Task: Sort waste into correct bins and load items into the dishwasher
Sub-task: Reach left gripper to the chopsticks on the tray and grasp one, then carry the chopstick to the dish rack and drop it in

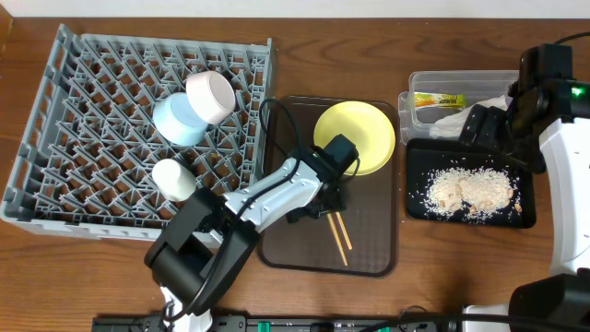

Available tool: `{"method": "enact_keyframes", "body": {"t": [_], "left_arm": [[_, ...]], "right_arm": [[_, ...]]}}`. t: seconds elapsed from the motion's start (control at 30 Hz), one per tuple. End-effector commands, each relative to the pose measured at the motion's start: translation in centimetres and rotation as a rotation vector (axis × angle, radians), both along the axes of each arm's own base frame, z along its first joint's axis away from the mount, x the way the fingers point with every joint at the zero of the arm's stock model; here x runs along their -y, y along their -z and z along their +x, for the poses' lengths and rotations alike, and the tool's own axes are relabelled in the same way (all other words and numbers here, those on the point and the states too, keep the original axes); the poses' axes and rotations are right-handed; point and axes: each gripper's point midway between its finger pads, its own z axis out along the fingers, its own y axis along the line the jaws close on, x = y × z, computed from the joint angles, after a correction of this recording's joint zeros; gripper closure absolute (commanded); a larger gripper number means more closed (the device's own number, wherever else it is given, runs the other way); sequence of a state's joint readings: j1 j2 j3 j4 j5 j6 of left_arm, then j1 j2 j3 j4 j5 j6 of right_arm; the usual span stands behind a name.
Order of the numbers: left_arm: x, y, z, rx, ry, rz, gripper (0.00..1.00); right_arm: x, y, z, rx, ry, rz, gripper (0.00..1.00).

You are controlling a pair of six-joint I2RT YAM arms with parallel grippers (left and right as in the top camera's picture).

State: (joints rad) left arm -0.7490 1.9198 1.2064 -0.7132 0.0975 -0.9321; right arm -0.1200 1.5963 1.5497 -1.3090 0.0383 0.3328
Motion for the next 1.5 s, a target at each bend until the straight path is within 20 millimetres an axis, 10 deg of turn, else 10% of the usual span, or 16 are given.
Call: {"method": "enact_keyframes", "body": {"t": [0.0,0.47,0.7,1.23,1.47], "left_arm": [[-0.9,1.8,-0.6,-0.036,-0.011,0.05,0.25],[-1.1,2.5,-0.8,-0.055,-0.011,0.063,0.91],[-2.2,0.7,0.6,-0.011,-0.036,0.065,0.92],[-7.2,-17.3,6.2,0.529,0.631,0.024,0.92],[-11.8,-17.7,8.3,0.539,0.522,0.067,0.92]], "right_arm": [[0.3,-0.5,0.0,0.015,0.017,-0.009,0.01],[0.3,-0.5,0.0,0.014,0.017,-0.008,0.01],[0.3,-0.5,-0.1,0.012,0.017,-0.008,0.01],[0.3,-0.5,-0.1,0.011,0.017,-0.008,0.01],[0.2,-0.5,-0.1,0.012,0.015,-0.004,0.01]]}}
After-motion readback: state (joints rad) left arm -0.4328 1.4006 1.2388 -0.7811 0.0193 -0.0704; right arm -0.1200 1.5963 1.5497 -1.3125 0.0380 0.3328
